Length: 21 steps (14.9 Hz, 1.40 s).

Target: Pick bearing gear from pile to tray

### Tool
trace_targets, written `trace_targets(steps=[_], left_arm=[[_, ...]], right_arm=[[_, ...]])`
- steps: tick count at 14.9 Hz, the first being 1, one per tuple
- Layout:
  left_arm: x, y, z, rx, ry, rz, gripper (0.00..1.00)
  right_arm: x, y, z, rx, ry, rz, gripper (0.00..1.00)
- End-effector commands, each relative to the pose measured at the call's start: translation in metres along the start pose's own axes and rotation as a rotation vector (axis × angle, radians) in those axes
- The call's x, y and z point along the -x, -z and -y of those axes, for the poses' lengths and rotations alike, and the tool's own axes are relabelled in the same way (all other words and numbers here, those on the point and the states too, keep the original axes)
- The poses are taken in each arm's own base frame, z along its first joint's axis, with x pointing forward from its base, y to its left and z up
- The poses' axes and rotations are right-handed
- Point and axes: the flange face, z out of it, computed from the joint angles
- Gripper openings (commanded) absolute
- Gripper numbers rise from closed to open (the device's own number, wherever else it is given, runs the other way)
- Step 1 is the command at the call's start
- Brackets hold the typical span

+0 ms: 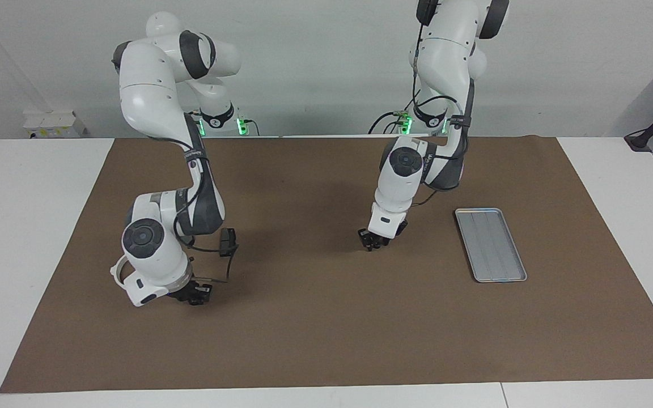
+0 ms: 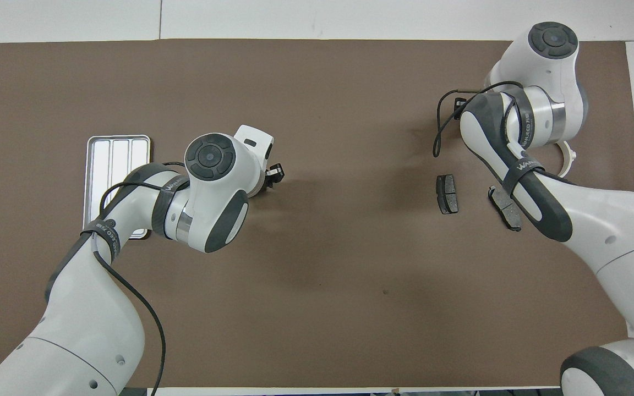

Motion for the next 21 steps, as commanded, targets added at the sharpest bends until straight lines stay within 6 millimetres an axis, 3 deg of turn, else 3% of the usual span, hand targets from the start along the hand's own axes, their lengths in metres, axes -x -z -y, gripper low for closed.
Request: trace_targets(steps=[1, 2, 3, 4, 5, 7, 9, 11, 14, 17, 19, 21], left_arm=[[0.007, -0.001, 0.001, -0.013, 0.034, 0.015, 0.18], [0.003, 0.006, 0.001, -0.033, 0.035, 0.028, 0.14], [-0.009, 0.019, 0.004, -0.051, 0.036, 0.040, 0.14], [-0.014, 0.032, 0.008, -0.059, 0.038, 0.047, 0.14], [-0.025, 0.055, 0.027, -0.048, 0.025, 0.038, 0.14], [-0.038, 0.088, 0.088, -0.061, -0.065, 0.068, 0.14], [-0.053, 0.101, 0.141, -0.074, -0.161, 0.111, 0.14], [-0.074, 0.098, 0.197, -0.073, -0.302, 0.167, 0.14], [-0.085, 0.092, 0.254, -0.052, -0.354, 0.167, 0.14], [-0.086, 0.080, 0.290, -0.041, -0.371, 0.142, 0.14], [-0.085, 0.072, 0.304, -0.039, -0.348, 0.116, 0.14], [-0.081, 0.060, 0.308, -0.039, -0.342, 0.107, 0.16]], right_arm=[[0.004, -0.007, -0.005, -0.001, -0.028, 0.023, 0.40], [0.003, -0.007, -0.007, -0.003, -0.031, 0.020, 0.39], [0.003, -0.007, -0.010, -0.003, -0.034, 0.021, 0.30], [0.002, -0.007, -0.010, -0.003, -0.032, 0.021, 0.13], [0.002, -0.007, -0.010, -0.003, -0.032, 0.021, 0.00], [0.003, -0.002, -0.010, 0.004, -0.030, 0.028, 0.00], [0.009, 0.013, -0.009, 0.026, -0.017, 0.059, 0.00], [0.015, 0.057, 0.005, 0.041, -0.005, 0.102, 0.00], [0.049, 0.134, 0.062, 0.031, 0.031, 0.154, 0.00], [0.108, 0.180, 0.162, -0.011, -0.159, 0.182, 0.00], [0.152, 0.202, 0.240, -0.043, -0.335, 0.130, 0.00], [0.186, 0.204, 0.290, -0.066, -0.387, 0.112, 0.00]])
